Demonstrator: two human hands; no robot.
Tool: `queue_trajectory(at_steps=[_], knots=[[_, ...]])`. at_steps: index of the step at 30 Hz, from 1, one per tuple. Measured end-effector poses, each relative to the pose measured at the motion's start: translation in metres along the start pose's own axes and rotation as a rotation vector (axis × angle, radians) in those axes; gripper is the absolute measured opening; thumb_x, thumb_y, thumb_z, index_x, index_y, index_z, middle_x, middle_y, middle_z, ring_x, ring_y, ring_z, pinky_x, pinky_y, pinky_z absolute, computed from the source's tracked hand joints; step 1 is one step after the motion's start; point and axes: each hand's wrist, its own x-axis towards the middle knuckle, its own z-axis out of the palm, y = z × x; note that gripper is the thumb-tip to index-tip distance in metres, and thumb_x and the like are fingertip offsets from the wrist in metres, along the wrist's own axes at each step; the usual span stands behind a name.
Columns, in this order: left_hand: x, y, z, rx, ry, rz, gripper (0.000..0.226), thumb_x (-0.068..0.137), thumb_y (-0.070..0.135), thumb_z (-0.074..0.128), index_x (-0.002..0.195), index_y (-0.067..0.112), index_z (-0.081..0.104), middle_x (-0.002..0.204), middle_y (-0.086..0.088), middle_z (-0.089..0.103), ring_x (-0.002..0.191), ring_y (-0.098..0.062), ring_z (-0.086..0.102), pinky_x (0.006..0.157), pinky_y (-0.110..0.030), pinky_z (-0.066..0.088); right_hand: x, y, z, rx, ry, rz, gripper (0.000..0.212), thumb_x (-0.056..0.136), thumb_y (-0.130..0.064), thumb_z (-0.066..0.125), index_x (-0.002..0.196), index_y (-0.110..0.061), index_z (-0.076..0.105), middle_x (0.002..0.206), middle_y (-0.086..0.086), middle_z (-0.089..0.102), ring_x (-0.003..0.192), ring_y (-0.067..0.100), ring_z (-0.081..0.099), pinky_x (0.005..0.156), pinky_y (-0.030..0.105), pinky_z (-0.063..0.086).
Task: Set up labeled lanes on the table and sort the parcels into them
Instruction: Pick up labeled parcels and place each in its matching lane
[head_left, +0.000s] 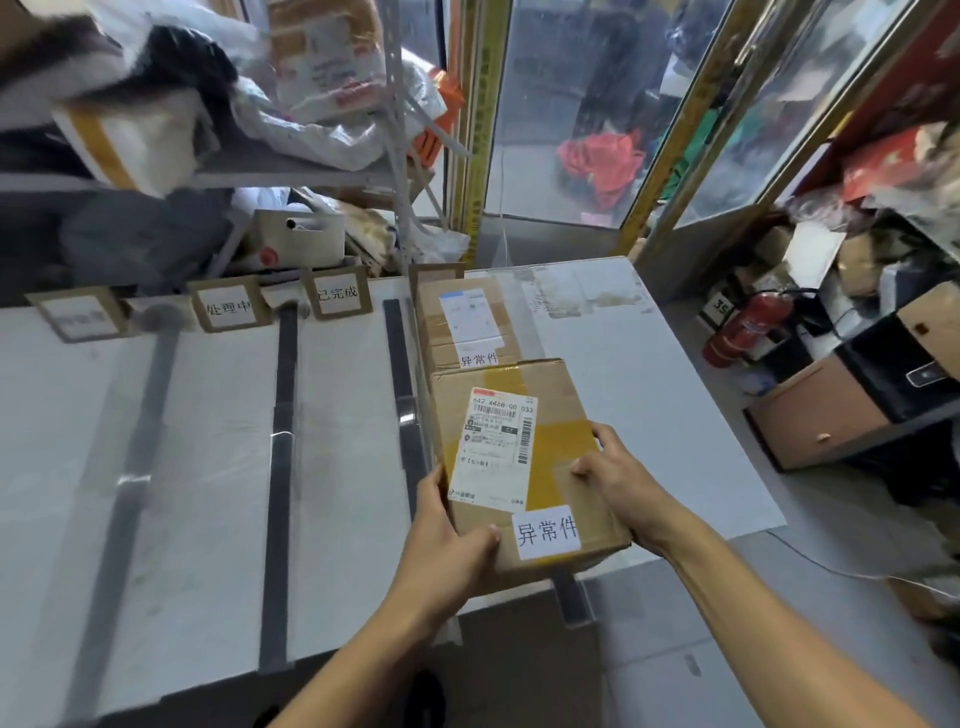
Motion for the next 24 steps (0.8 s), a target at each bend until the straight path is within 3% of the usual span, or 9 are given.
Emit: queue_trajectory(at_steps=[8,12,16,19,24], knots=[[0.020,0.005,0.005,0.031,-0.027,-0.059,0.073,0.086,0.001,0.066,0.134,0.039,0.026,0.116,0.020,0.054,0.106,-0.016,0.065,0.067,-0.026,0.059,0.018,0.009,-0.002,-0.055,0.031,0.017,0.050,0.085,-0.026,0.050,0.134,-0.027,0.039,0.111,0.005,0.066,0.083,0.017,0.075,0.064,0.032,0.059],[0.027,0.006,0.004,0.037,-0.014,-0.063,0.074,0.087,-0.002,0.065,0.135,0.038,0.025,0.116,0.018,0.055,0.100,-0.013,0.066,0.064,-0.024,0.058,0.027,0.009,0.000,-0.054,0.032,0.020,0.054,0.080,-0.029,0.050,0.133,-0.028,0.039,0.110,0.004,0.066,0.081,0.016,0.075,0.063,0.032,0.058],[0.029,0.003,0.003,0.088,0.016,-0.049,0.075,0.088,0.002,0.065,0.141,0.037,0.024,0.128,0.008,0.055,0.112,-0.018,0.063,0.083,-0.038,0.060,0.035,0.010,-0.001,-0.090,0.025,0.033,0.053,0.075,-0.035,0.049,0.127,-0.035,0.041,0.107,0.000,0.068,0.085,0.017,0.074,0.069,0.038,0.061],[0.032,0.001,0.005,0.128,0.047,-0.036,0.072,0.085,0.004,0.065,0.138,0.038,0.029,0.136,0.003,0.050,0.123,-0.024,0.056,0.092,-0.047,0.056,0.039,0.010,0.001,-0.098,0.004,0.031,0.054,0.076,-0.036,0.049,0.129,-0.035,0.039,0.107,-0.001,0.068,0.082,0.014,0.074,0.063,0.031,0.059],[0.037,-0.003,0.009,0.285,0.070,0.001,0.066,0.085,0.007,0.062,0.124,0.049,0.030,0.134,0.007,0.039,0.132,-0.014,0.033,0.107,-0.046,0.045,0.043,0.017,0.000,-0.112,0.010,0.035,0.047,0.087,-0.029,0.047,0.132,-0.032,0.037,0.109,0.001,0.068,0.082,0.014,0.075,0.062,0.029,0.058]])
